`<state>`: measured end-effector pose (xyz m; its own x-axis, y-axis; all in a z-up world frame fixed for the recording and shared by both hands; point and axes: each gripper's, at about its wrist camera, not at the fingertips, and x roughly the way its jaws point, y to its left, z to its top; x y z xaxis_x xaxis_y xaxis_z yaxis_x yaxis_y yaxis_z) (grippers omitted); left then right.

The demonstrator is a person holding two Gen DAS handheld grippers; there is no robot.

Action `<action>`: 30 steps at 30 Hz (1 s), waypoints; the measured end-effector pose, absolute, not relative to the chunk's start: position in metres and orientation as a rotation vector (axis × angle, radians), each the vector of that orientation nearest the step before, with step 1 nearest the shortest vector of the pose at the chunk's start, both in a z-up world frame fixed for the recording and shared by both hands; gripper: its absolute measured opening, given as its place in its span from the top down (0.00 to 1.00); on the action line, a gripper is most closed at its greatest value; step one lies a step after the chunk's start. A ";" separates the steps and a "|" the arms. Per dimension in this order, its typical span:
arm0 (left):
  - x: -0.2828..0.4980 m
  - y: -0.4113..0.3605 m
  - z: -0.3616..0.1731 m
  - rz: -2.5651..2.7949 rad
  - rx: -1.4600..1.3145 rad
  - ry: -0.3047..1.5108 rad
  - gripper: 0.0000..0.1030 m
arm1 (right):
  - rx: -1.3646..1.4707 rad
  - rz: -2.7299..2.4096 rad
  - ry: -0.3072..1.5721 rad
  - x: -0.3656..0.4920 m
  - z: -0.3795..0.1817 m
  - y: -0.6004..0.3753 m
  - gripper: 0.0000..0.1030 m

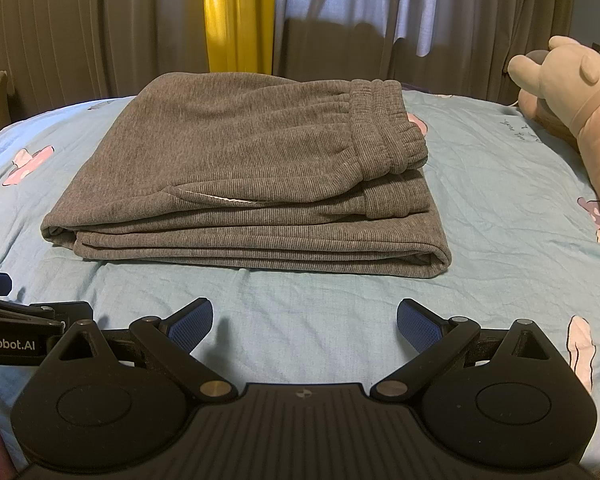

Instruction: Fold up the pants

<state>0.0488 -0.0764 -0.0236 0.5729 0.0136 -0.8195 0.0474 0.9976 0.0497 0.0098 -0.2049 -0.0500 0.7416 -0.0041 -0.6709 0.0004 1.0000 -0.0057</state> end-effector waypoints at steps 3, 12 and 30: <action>0.049 -0.076 -0.023 -0.020 0.068 0.961 0.00 | -0.006 -0.003 0.736 0.010 -0.050 -0.205 0.04; 0.048 -0.076 -0.023 -0.025 0.065 0.957 0.00 | -0.006 -0.005 0.734 0.009 -0.050 -0.204 0.04; 0.046 -0.075 -0.019 -0.031 0.049 0.937 0.00 | -0.012 -0.012 0.731 0.008 -0.049 -0.202 0.04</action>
